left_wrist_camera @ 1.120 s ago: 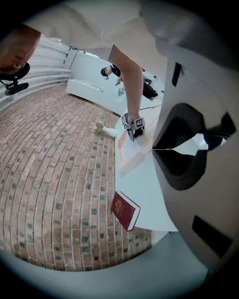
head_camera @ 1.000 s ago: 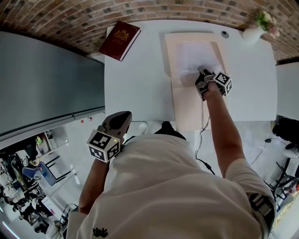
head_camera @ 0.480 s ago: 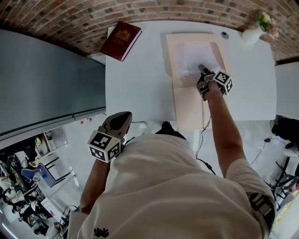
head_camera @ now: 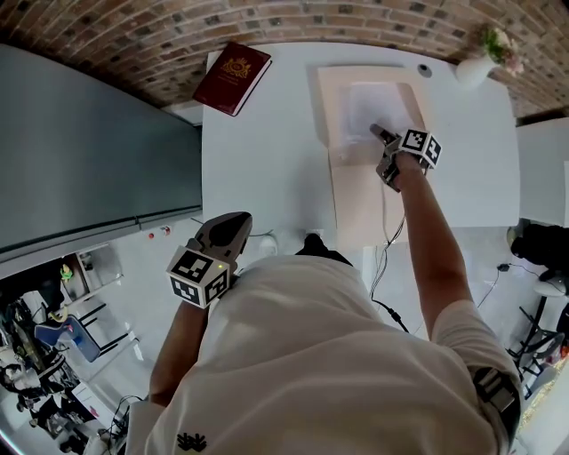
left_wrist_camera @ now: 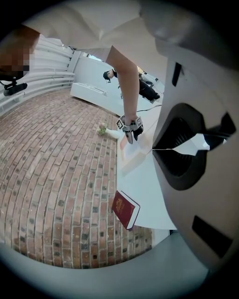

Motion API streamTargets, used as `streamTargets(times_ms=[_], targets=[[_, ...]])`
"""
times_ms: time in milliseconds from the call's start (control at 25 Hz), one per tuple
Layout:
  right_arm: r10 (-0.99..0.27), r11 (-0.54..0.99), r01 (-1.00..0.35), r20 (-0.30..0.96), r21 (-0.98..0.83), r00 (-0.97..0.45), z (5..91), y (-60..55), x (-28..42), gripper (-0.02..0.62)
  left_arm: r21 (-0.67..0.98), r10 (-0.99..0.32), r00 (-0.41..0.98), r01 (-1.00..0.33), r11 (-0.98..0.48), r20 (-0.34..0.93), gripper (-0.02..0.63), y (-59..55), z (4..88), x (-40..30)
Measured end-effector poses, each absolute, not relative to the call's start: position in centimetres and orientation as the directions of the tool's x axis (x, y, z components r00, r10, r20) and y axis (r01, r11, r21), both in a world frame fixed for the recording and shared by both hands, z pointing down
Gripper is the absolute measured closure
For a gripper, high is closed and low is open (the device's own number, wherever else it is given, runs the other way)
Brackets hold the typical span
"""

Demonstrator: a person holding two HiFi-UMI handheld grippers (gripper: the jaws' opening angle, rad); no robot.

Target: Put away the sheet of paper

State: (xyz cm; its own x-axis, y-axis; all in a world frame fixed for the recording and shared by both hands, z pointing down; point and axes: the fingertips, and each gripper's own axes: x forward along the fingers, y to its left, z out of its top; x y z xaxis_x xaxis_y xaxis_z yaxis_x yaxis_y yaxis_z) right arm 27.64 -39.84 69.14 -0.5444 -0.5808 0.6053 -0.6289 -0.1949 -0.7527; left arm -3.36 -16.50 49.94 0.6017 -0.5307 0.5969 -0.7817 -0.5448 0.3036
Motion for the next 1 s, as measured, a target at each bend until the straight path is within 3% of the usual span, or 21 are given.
streamTargets(times_ms=[400,600,1000], targets=[[-0.380,0.000,-0.828,0.766,-0.560,-0.518,69.2,-38.2,26.1,0.340,0.321,-0.558,0.604,-0.788,-0.525,0.569,0.581,-15.2,49.7,-5.9],[-0.281,0.086,-0.866,0.822,-0.493,-0.496,69.0,-37.1,25.5,0.337,0.325,-0.566,0.606,-0.788,-0.523,0.558,0.581,-14.5,49.5,-7.4],[-0.329,0.074,-0.885,0.827,-0.459,-0.456,67.3,-35.0,25.0,0.338,0.335,-0.573,0.632,-0.769,-0.544,0.521,0.581,-13.7,49.2,-9.4]])
